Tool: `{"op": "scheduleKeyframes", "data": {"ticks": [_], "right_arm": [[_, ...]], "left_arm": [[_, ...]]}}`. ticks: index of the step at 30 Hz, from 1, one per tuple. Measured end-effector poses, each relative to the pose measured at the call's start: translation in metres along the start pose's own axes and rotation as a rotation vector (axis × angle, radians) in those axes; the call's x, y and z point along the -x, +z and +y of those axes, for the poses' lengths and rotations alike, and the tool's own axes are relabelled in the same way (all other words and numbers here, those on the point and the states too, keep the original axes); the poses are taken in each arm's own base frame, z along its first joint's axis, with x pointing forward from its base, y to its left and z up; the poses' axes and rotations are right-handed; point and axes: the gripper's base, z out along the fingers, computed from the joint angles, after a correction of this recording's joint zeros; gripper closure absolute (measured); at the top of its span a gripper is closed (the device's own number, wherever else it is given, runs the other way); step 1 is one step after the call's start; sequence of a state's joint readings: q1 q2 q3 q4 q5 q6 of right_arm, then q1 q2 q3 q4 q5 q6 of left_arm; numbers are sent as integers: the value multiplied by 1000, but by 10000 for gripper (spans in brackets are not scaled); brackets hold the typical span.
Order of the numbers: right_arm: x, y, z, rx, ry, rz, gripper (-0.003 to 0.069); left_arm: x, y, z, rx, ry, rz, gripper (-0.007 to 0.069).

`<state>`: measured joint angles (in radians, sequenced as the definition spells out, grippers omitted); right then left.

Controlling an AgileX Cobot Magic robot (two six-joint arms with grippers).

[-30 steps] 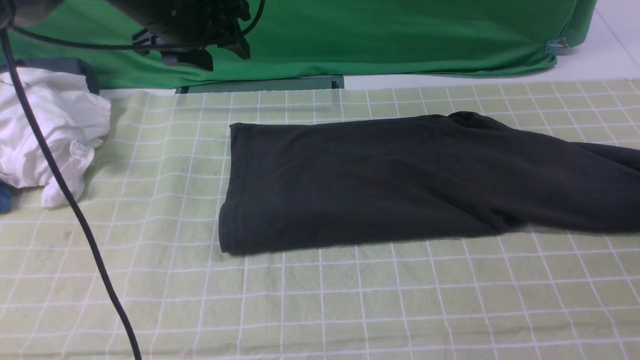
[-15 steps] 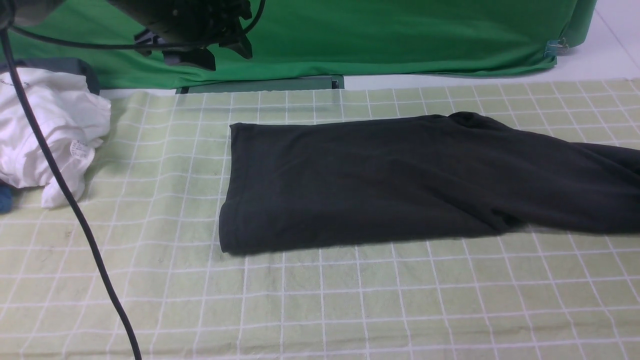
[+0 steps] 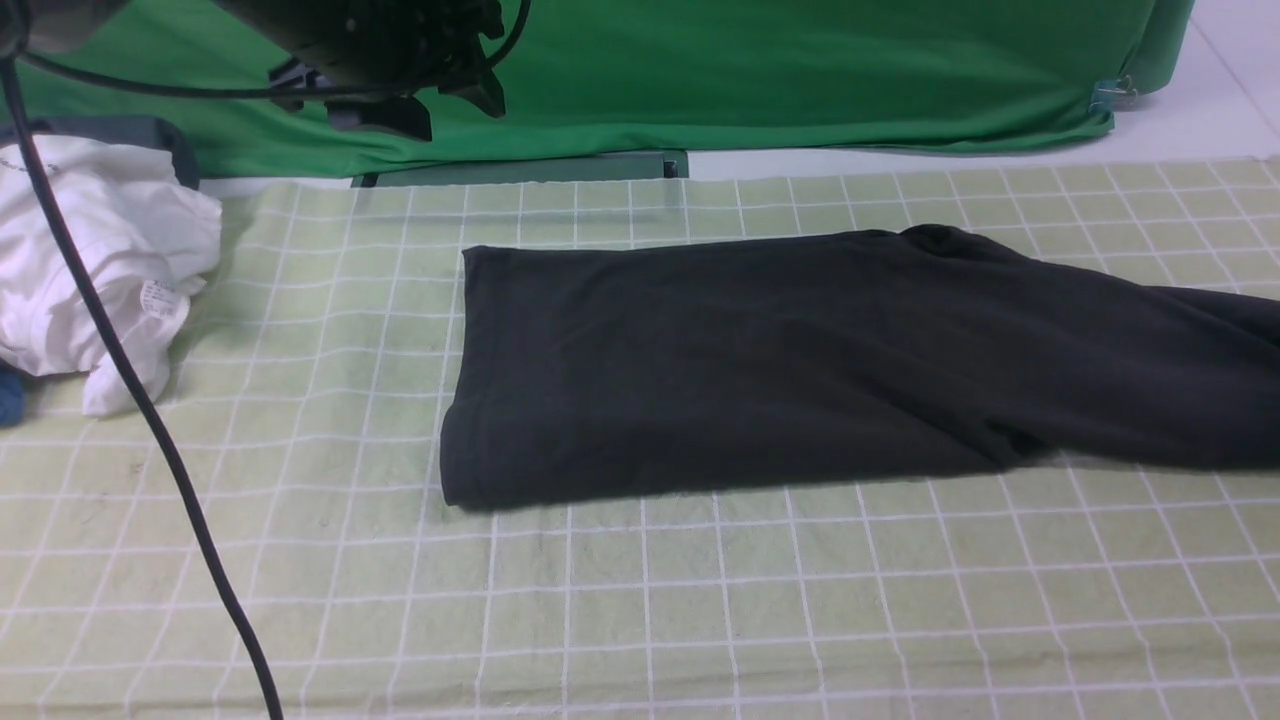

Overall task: Fold a long-sleeved shirt over a green coffee tablecloth.
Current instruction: 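Pull the folded dark garment lengthwise by its ends to straighten it flat on the table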

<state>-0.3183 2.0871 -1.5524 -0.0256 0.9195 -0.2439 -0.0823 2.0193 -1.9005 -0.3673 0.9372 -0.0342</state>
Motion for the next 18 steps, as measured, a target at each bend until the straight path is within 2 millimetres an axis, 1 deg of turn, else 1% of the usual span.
{"op": "scheduleKeyframes", "data": {"ticks": [2,8,9,10,13,14,15,17,18], "right_arm": [[1,-3,-1,-1,0,5,415],[-2,-3,0,6,0,33,532],[-2,-3,0,8,1,40,598],[-1,-4,0,8,1,42,618],[3,-12,-3,4,5,32,628],[9,-21,-6,-3,9,14,629],[8,-21,-5,-2,9,17,629],[15,-34,-9,-11,14,-9,629],[21,-43,-12,-20,18,-36,629]], "left_arm": [[0,0,0,0,0,0,152],[0,0,0,0,8,0,152],[0,0,0,1,11,0,152],[0,0,0,1,15,0,152],[0,0,0,1,23,0,152],[0,0,0,1,25,0,152],[0,0,0,1,26,0,152],[0,0,0,2,29,0,152],[0,0,0,2,29,-3,152]]}}
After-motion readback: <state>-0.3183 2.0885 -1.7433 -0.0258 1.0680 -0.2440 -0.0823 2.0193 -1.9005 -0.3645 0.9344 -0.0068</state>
